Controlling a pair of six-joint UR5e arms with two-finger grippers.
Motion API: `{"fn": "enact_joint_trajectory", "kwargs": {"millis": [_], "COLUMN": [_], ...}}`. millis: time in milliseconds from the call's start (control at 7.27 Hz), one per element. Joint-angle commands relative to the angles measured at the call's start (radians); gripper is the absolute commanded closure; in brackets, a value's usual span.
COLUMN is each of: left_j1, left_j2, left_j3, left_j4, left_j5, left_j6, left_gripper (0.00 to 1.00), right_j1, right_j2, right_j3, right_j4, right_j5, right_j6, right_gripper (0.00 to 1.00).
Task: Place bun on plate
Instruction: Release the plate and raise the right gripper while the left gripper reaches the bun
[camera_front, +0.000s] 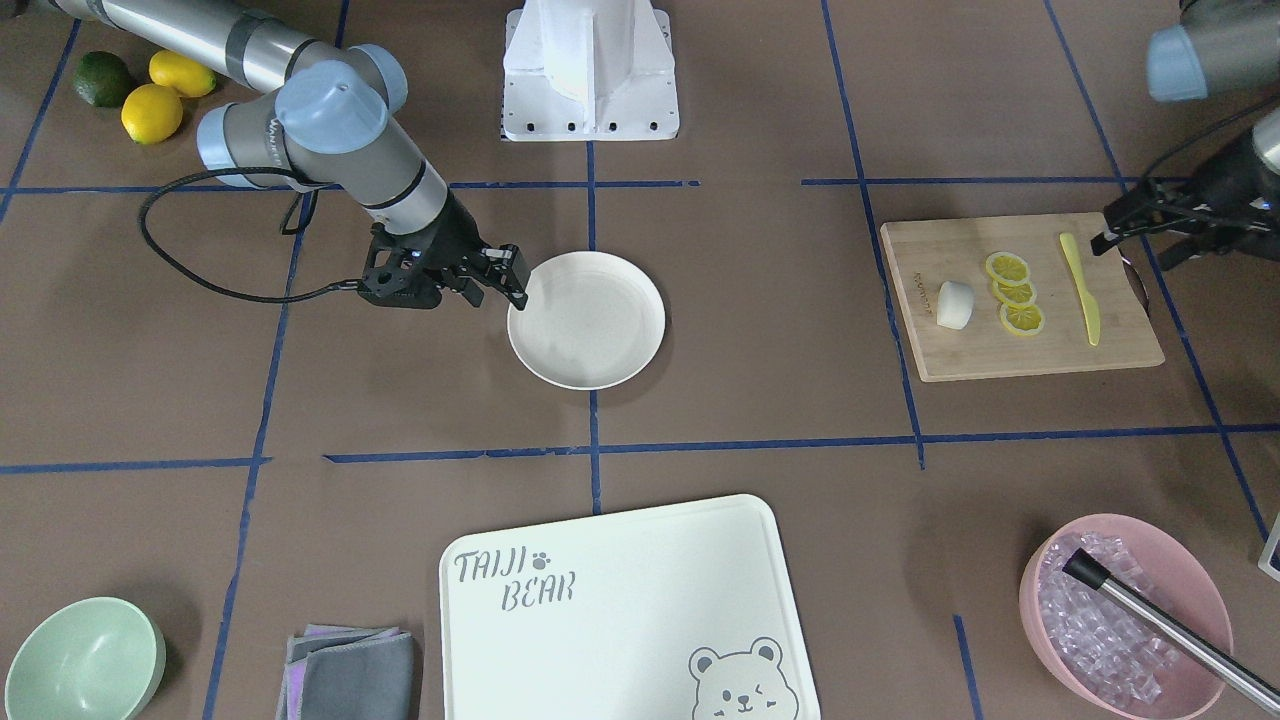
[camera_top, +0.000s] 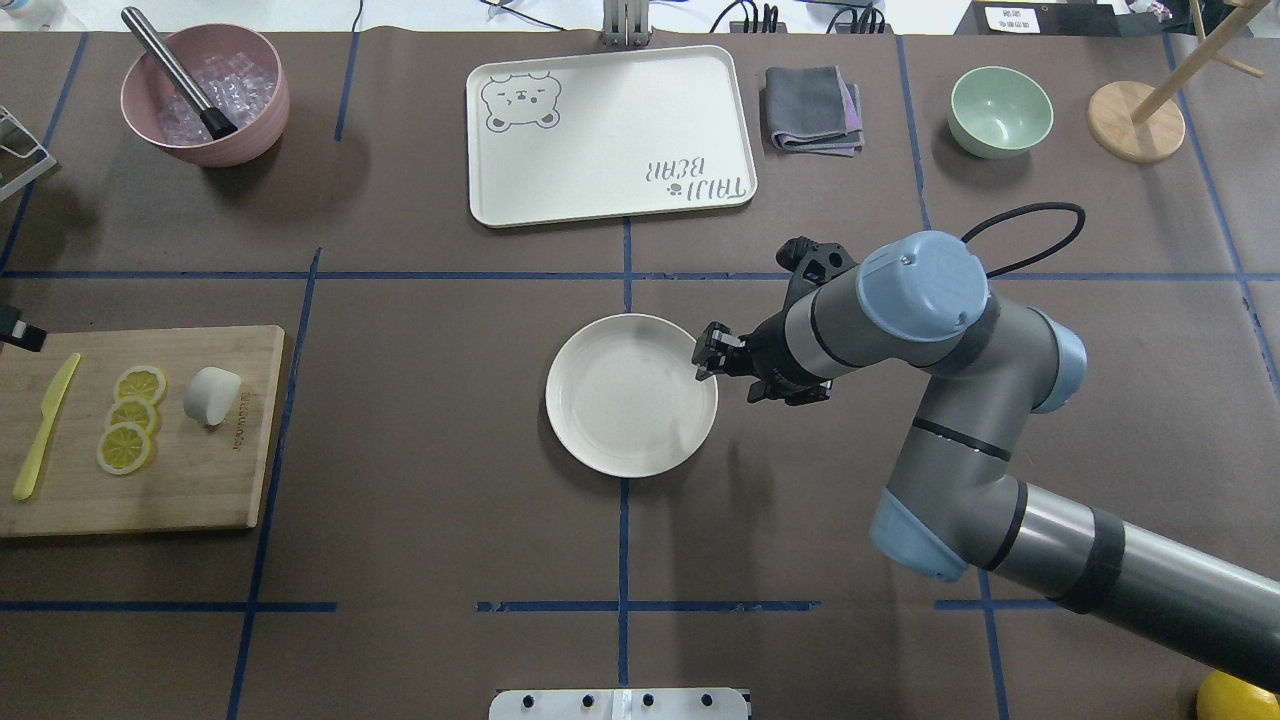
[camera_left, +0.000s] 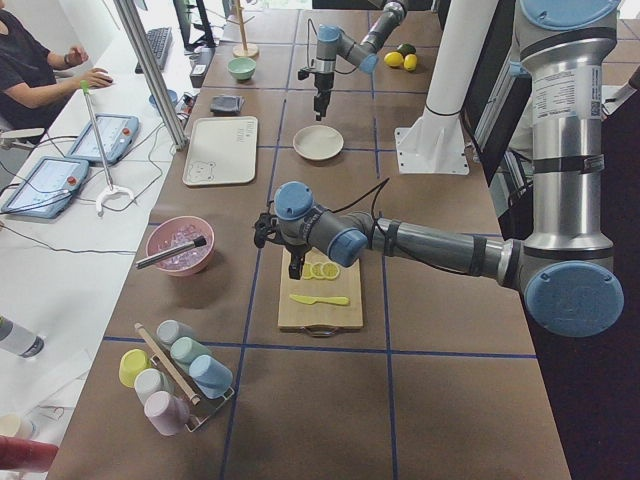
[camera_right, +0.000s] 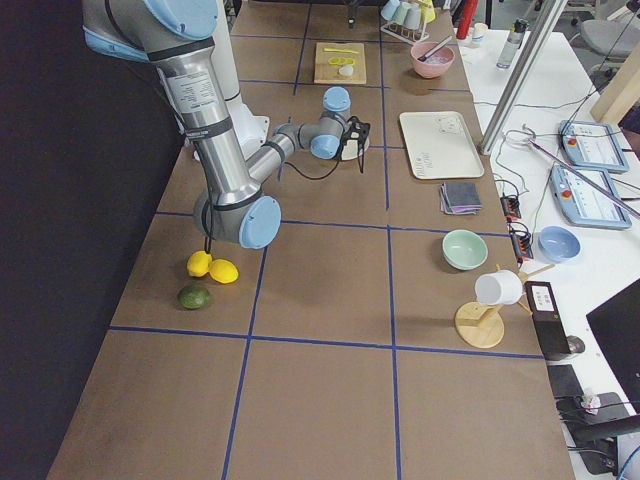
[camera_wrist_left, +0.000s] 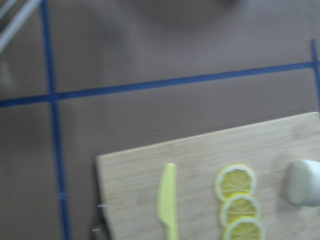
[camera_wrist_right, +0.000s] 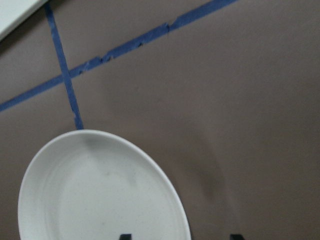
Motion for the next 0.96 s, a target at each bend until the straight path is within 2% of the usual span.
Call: {"fn": "enact_joint_trajectory", "kwargs": {"millis": [0, 138, 826], "left_j1": [0.278, 0.360, 0.399], "left_j2": [-0.033, -0.038, -0.082], "left_j3": [-0.005, -0.005, 0.034], "left_j4": [-0.120, -0.120, -0.114], "left_j5": [0.296, 0.408, 0.425], "left_j6": [-0.191, -0.197, -0.197], "left_gripper": [0.01, 0.01, 0.02], "right_j1": [0.134, 0.161, 0.155], "right_j2": [-0.092, -0.105, -0.111], "right_j3": [0.063, 0.063, 0.058], "right_j4": [0.000, 0.000, 0.000], "right_j5": [0.114, 0.141, 0.130], "right_j6": [-0.014, -0.026, -0.049], "right_gripper": [0.00, 0.00, 0.00]}}
